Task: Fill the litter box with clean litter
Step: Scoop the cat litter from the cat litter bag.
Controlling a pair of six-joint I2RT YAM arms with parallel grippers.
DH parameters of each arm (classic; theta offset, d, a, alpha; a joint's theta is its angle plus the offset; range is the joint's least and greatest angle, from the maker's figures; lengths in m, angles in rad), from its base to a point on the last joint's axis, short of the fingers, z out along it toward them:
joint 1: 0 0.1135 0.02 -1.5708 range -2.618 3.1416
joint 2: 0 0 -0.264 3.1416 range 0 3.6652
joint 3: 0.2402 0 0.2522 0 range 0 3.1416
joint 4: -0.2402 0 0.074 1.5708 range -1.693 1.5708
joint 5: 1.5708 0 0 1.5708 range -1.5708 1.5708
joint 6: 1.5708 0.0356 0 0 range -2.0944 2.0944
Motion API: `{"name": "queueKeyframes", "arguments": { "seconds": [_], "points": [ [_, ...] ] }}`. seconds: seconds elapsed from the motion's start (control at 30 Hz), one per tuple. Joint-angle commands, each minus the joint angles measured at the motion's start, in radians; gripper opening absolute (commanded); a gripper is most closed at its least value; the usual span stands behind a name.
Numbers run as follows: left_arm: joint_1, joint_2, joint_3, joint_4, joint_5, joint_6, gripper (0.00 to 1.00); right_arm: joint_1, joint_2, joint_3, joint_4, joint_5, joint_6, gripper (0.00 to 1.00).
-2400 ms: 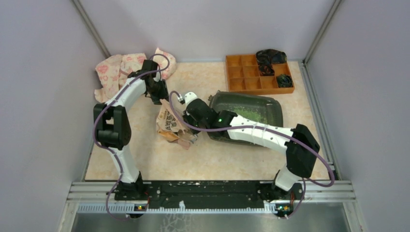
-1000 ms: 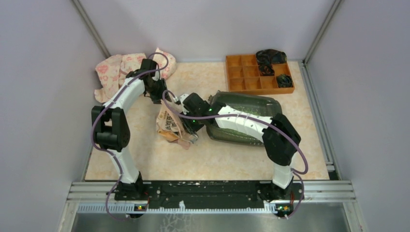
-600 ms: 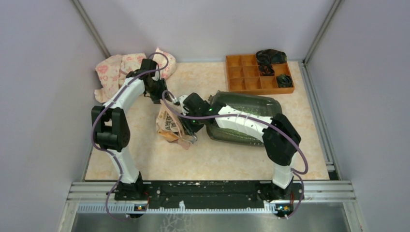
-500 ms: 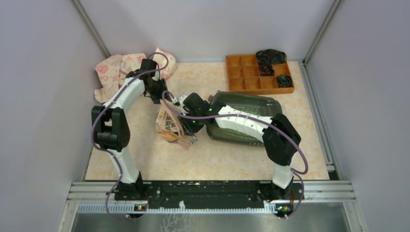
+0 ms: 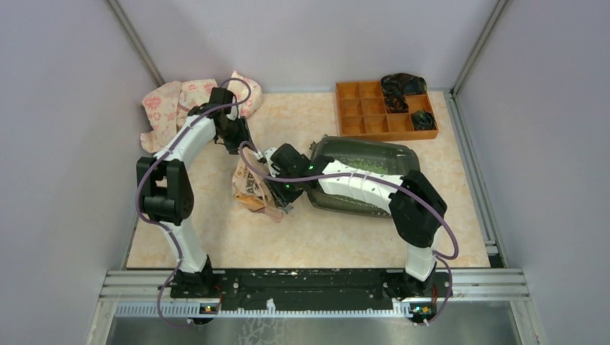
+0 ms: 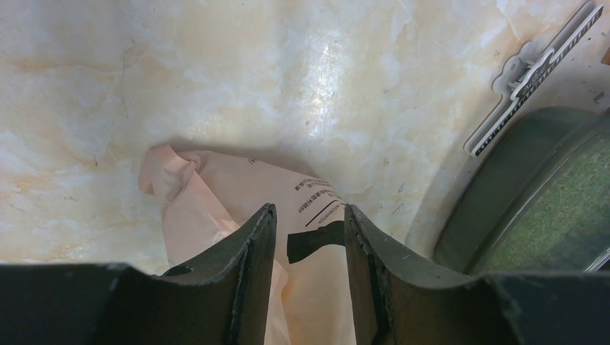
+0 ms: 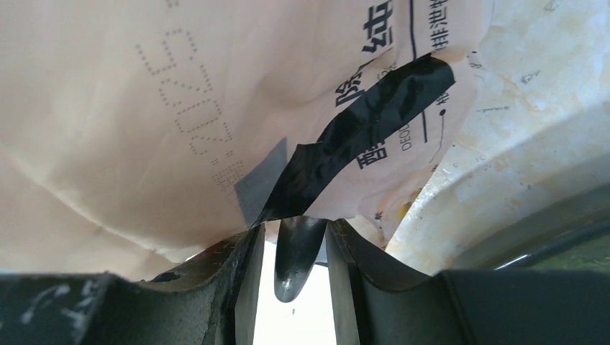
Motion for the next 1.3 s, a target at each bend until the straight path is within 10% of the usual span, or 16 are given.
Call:
{"name": "queueKeyframes", "arguments": {
  "seconds": [0.0,0.5,0.6,0.67,1.27],
  "points": [
    [-0.003,0.016,0.016,0.014,0.012,0.012,0.46,0.003,0.031,0.095,0.006,0.042,0.023,0.37],
    [0.0,0.029,0.019,0.02,0.02,0.023,0.46,-0.009,0.166,0.24,-0.116,0.063,0.016,0.36],
    [0.0,0.033,0.019,0.022,0.021,0.023,0.46,-0.01,0.157,0.208,-0.103,0.09,0.018,0.19],
    [0.0,0.036,0.019,0.022,0.023,0.023,0.46,-0.01,0.147,0.177,-0.074,0.121,0.024,0.0],
    [0.01,0.022,0.02,0.014,0.026,0.032,0.46,0.035,-0.237,-0.269,0.419,0.358,-0.028,0.0]
  ]
}}
